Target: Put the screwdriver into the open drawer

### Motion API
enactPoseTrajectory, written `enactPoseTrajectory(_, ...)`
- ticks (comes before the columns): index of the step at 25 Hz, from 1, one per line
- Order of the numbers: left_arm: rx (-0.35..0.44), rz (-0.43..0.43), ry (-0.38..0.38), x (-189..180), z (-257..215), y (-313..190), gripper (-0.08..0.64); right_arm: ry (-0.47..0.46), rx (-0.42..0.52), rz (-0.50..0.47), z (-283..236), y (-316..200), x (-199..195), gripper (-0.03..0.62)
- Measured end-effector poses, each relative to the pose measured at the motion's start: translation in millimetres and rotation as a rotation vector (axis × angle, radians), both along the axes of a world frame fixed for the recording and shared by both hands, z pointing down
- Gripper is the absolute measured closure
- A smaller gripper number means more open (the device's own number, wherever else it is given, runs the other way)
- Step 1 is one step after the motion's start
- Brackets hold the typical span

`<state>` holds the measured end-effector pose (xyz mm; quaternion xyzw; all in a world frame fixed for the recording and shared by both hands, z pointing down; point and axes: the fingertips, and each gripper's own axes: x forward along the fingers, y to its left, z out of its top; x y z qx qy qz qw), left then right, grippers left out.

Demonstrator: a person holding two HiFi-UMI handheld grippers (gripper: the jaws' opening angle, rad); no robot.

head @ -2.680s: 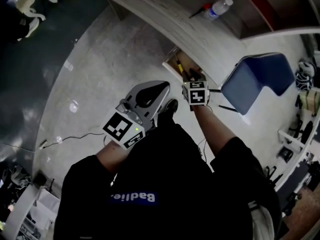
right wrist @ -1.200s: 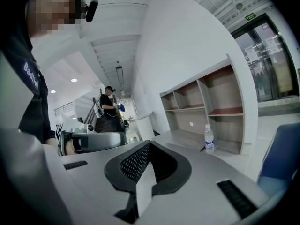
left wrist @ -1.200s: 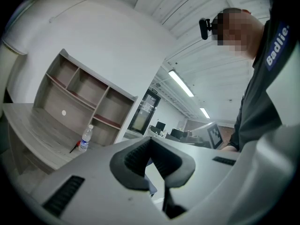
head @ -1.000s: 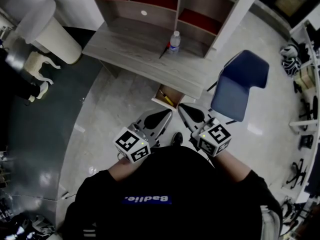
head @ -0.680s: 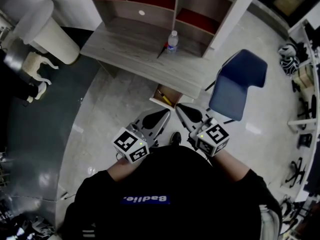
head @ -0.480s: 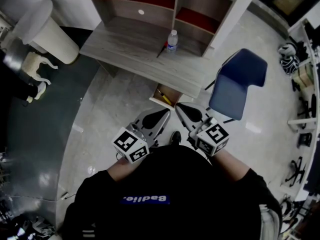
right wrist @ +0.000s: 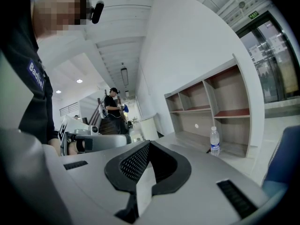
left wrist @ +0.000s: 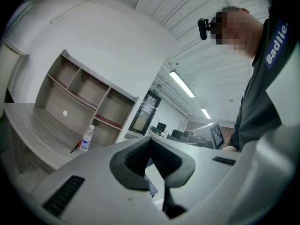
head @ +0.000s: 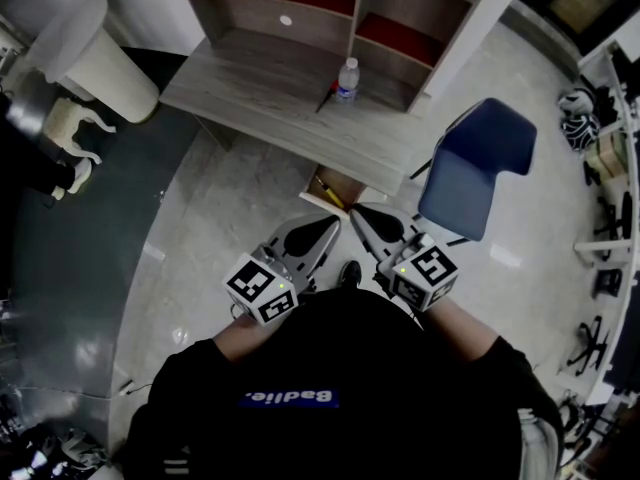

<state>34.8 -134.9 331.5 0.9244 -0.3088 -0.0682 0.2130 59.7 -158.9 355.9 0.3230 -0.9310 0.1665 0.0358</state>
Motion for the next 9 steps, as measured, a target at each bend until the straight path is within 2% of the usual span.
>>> enactPoseTrajectory(9,-0.001,-0.005,0.001,-2.0,1.8,-0.6,0.558,-0.005,-0.004,-0.003,-1.3,1.0,-2.2,0.563)
